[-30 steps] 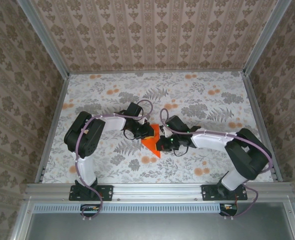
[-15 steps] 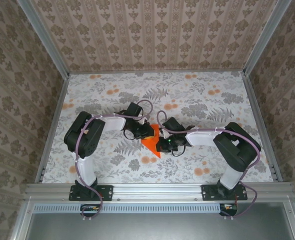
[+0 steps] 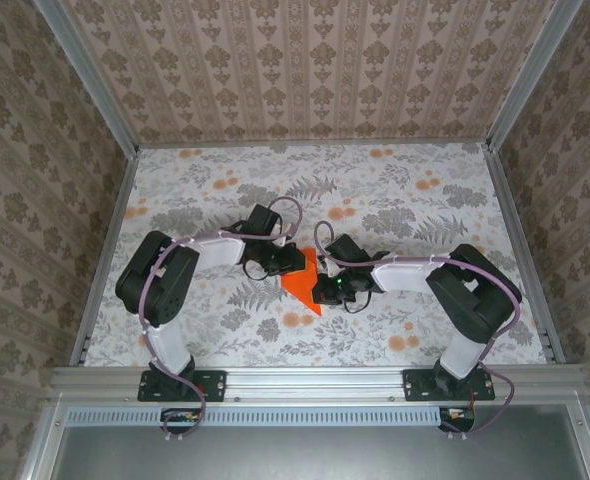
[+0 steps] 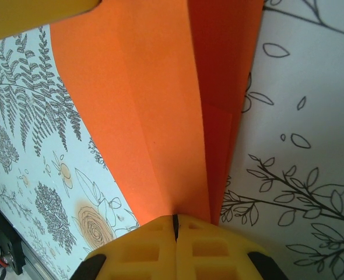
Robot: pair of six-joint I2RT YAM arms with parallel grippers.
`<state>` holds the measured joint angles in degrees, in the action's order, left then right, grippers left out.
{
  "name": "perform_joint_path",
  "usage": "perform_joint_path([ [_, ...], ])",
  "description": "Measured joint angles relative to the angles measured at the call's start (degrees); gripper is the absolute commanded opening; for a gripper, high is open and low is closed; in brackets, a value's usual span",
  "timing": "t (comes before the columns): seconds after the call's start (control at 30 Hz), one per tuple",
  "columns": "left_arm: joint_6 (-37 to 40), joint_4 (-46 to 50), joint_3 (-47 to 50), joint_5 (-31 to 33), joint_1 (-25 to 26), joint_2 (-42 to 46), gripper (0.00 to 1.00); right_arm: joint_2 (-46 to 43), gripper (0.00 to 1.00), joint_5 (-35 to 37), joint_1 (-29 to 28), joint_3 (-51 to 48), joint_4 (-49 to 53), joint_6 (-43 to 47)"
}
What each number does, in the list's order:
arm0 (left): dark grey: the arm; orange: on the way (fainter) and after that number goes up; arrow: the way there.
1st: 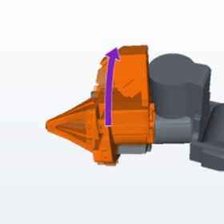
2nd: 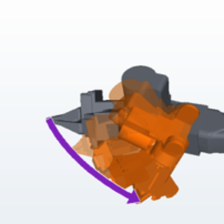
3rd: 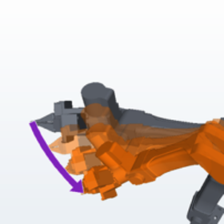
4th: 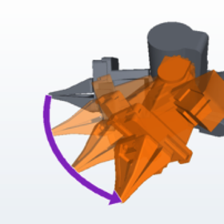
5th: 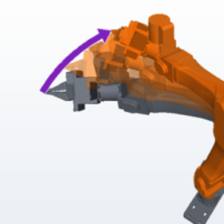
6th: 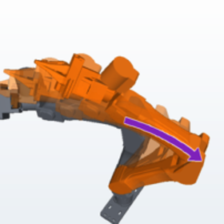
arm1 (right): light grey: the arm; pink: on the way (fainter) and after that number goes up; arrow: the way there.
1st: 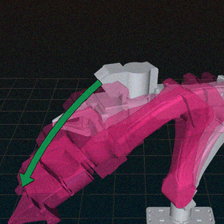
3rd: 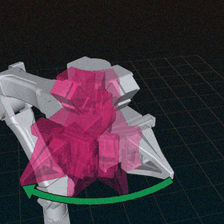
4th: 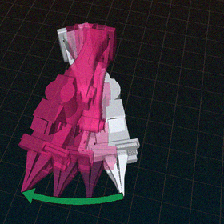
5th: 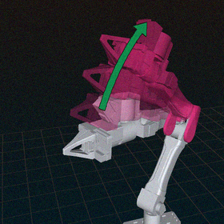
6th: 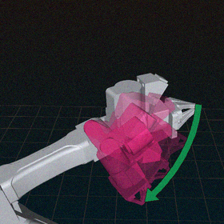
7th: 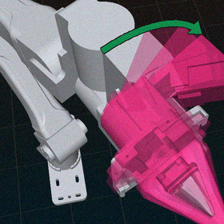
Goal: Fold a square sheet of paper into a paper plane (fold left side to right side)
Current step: Fourth fold the wing at the center of the table.
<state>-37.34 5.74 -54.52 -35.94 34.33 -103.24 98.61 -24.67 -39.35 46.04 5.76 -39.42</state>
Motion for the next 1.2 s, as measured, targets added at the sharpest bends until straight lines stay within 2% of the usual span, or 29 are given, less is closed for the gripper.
perform_joint_path([
  [0.23, 0.1, -6.1, 6.1, -4.8, 0.6, 1.5, 0.07, 0.5, 0.0, -0.4, 0.2, 0.9, 1.4, 0.2],
  [0.43, 0.1, -8.0, 6.8, -7.3, 1.8, 1.5, 0.06, 0.8, 0.0, -0.4, 0.2, 1.4, 2.1, 0.4],
  [1.2, 0.2, -7.5, 5.6, -8.0, 1.7, -3.3, 0.0, 1.2, 0.0, -0.3, 0.2, 2.4, 3.9, 1.7],
])
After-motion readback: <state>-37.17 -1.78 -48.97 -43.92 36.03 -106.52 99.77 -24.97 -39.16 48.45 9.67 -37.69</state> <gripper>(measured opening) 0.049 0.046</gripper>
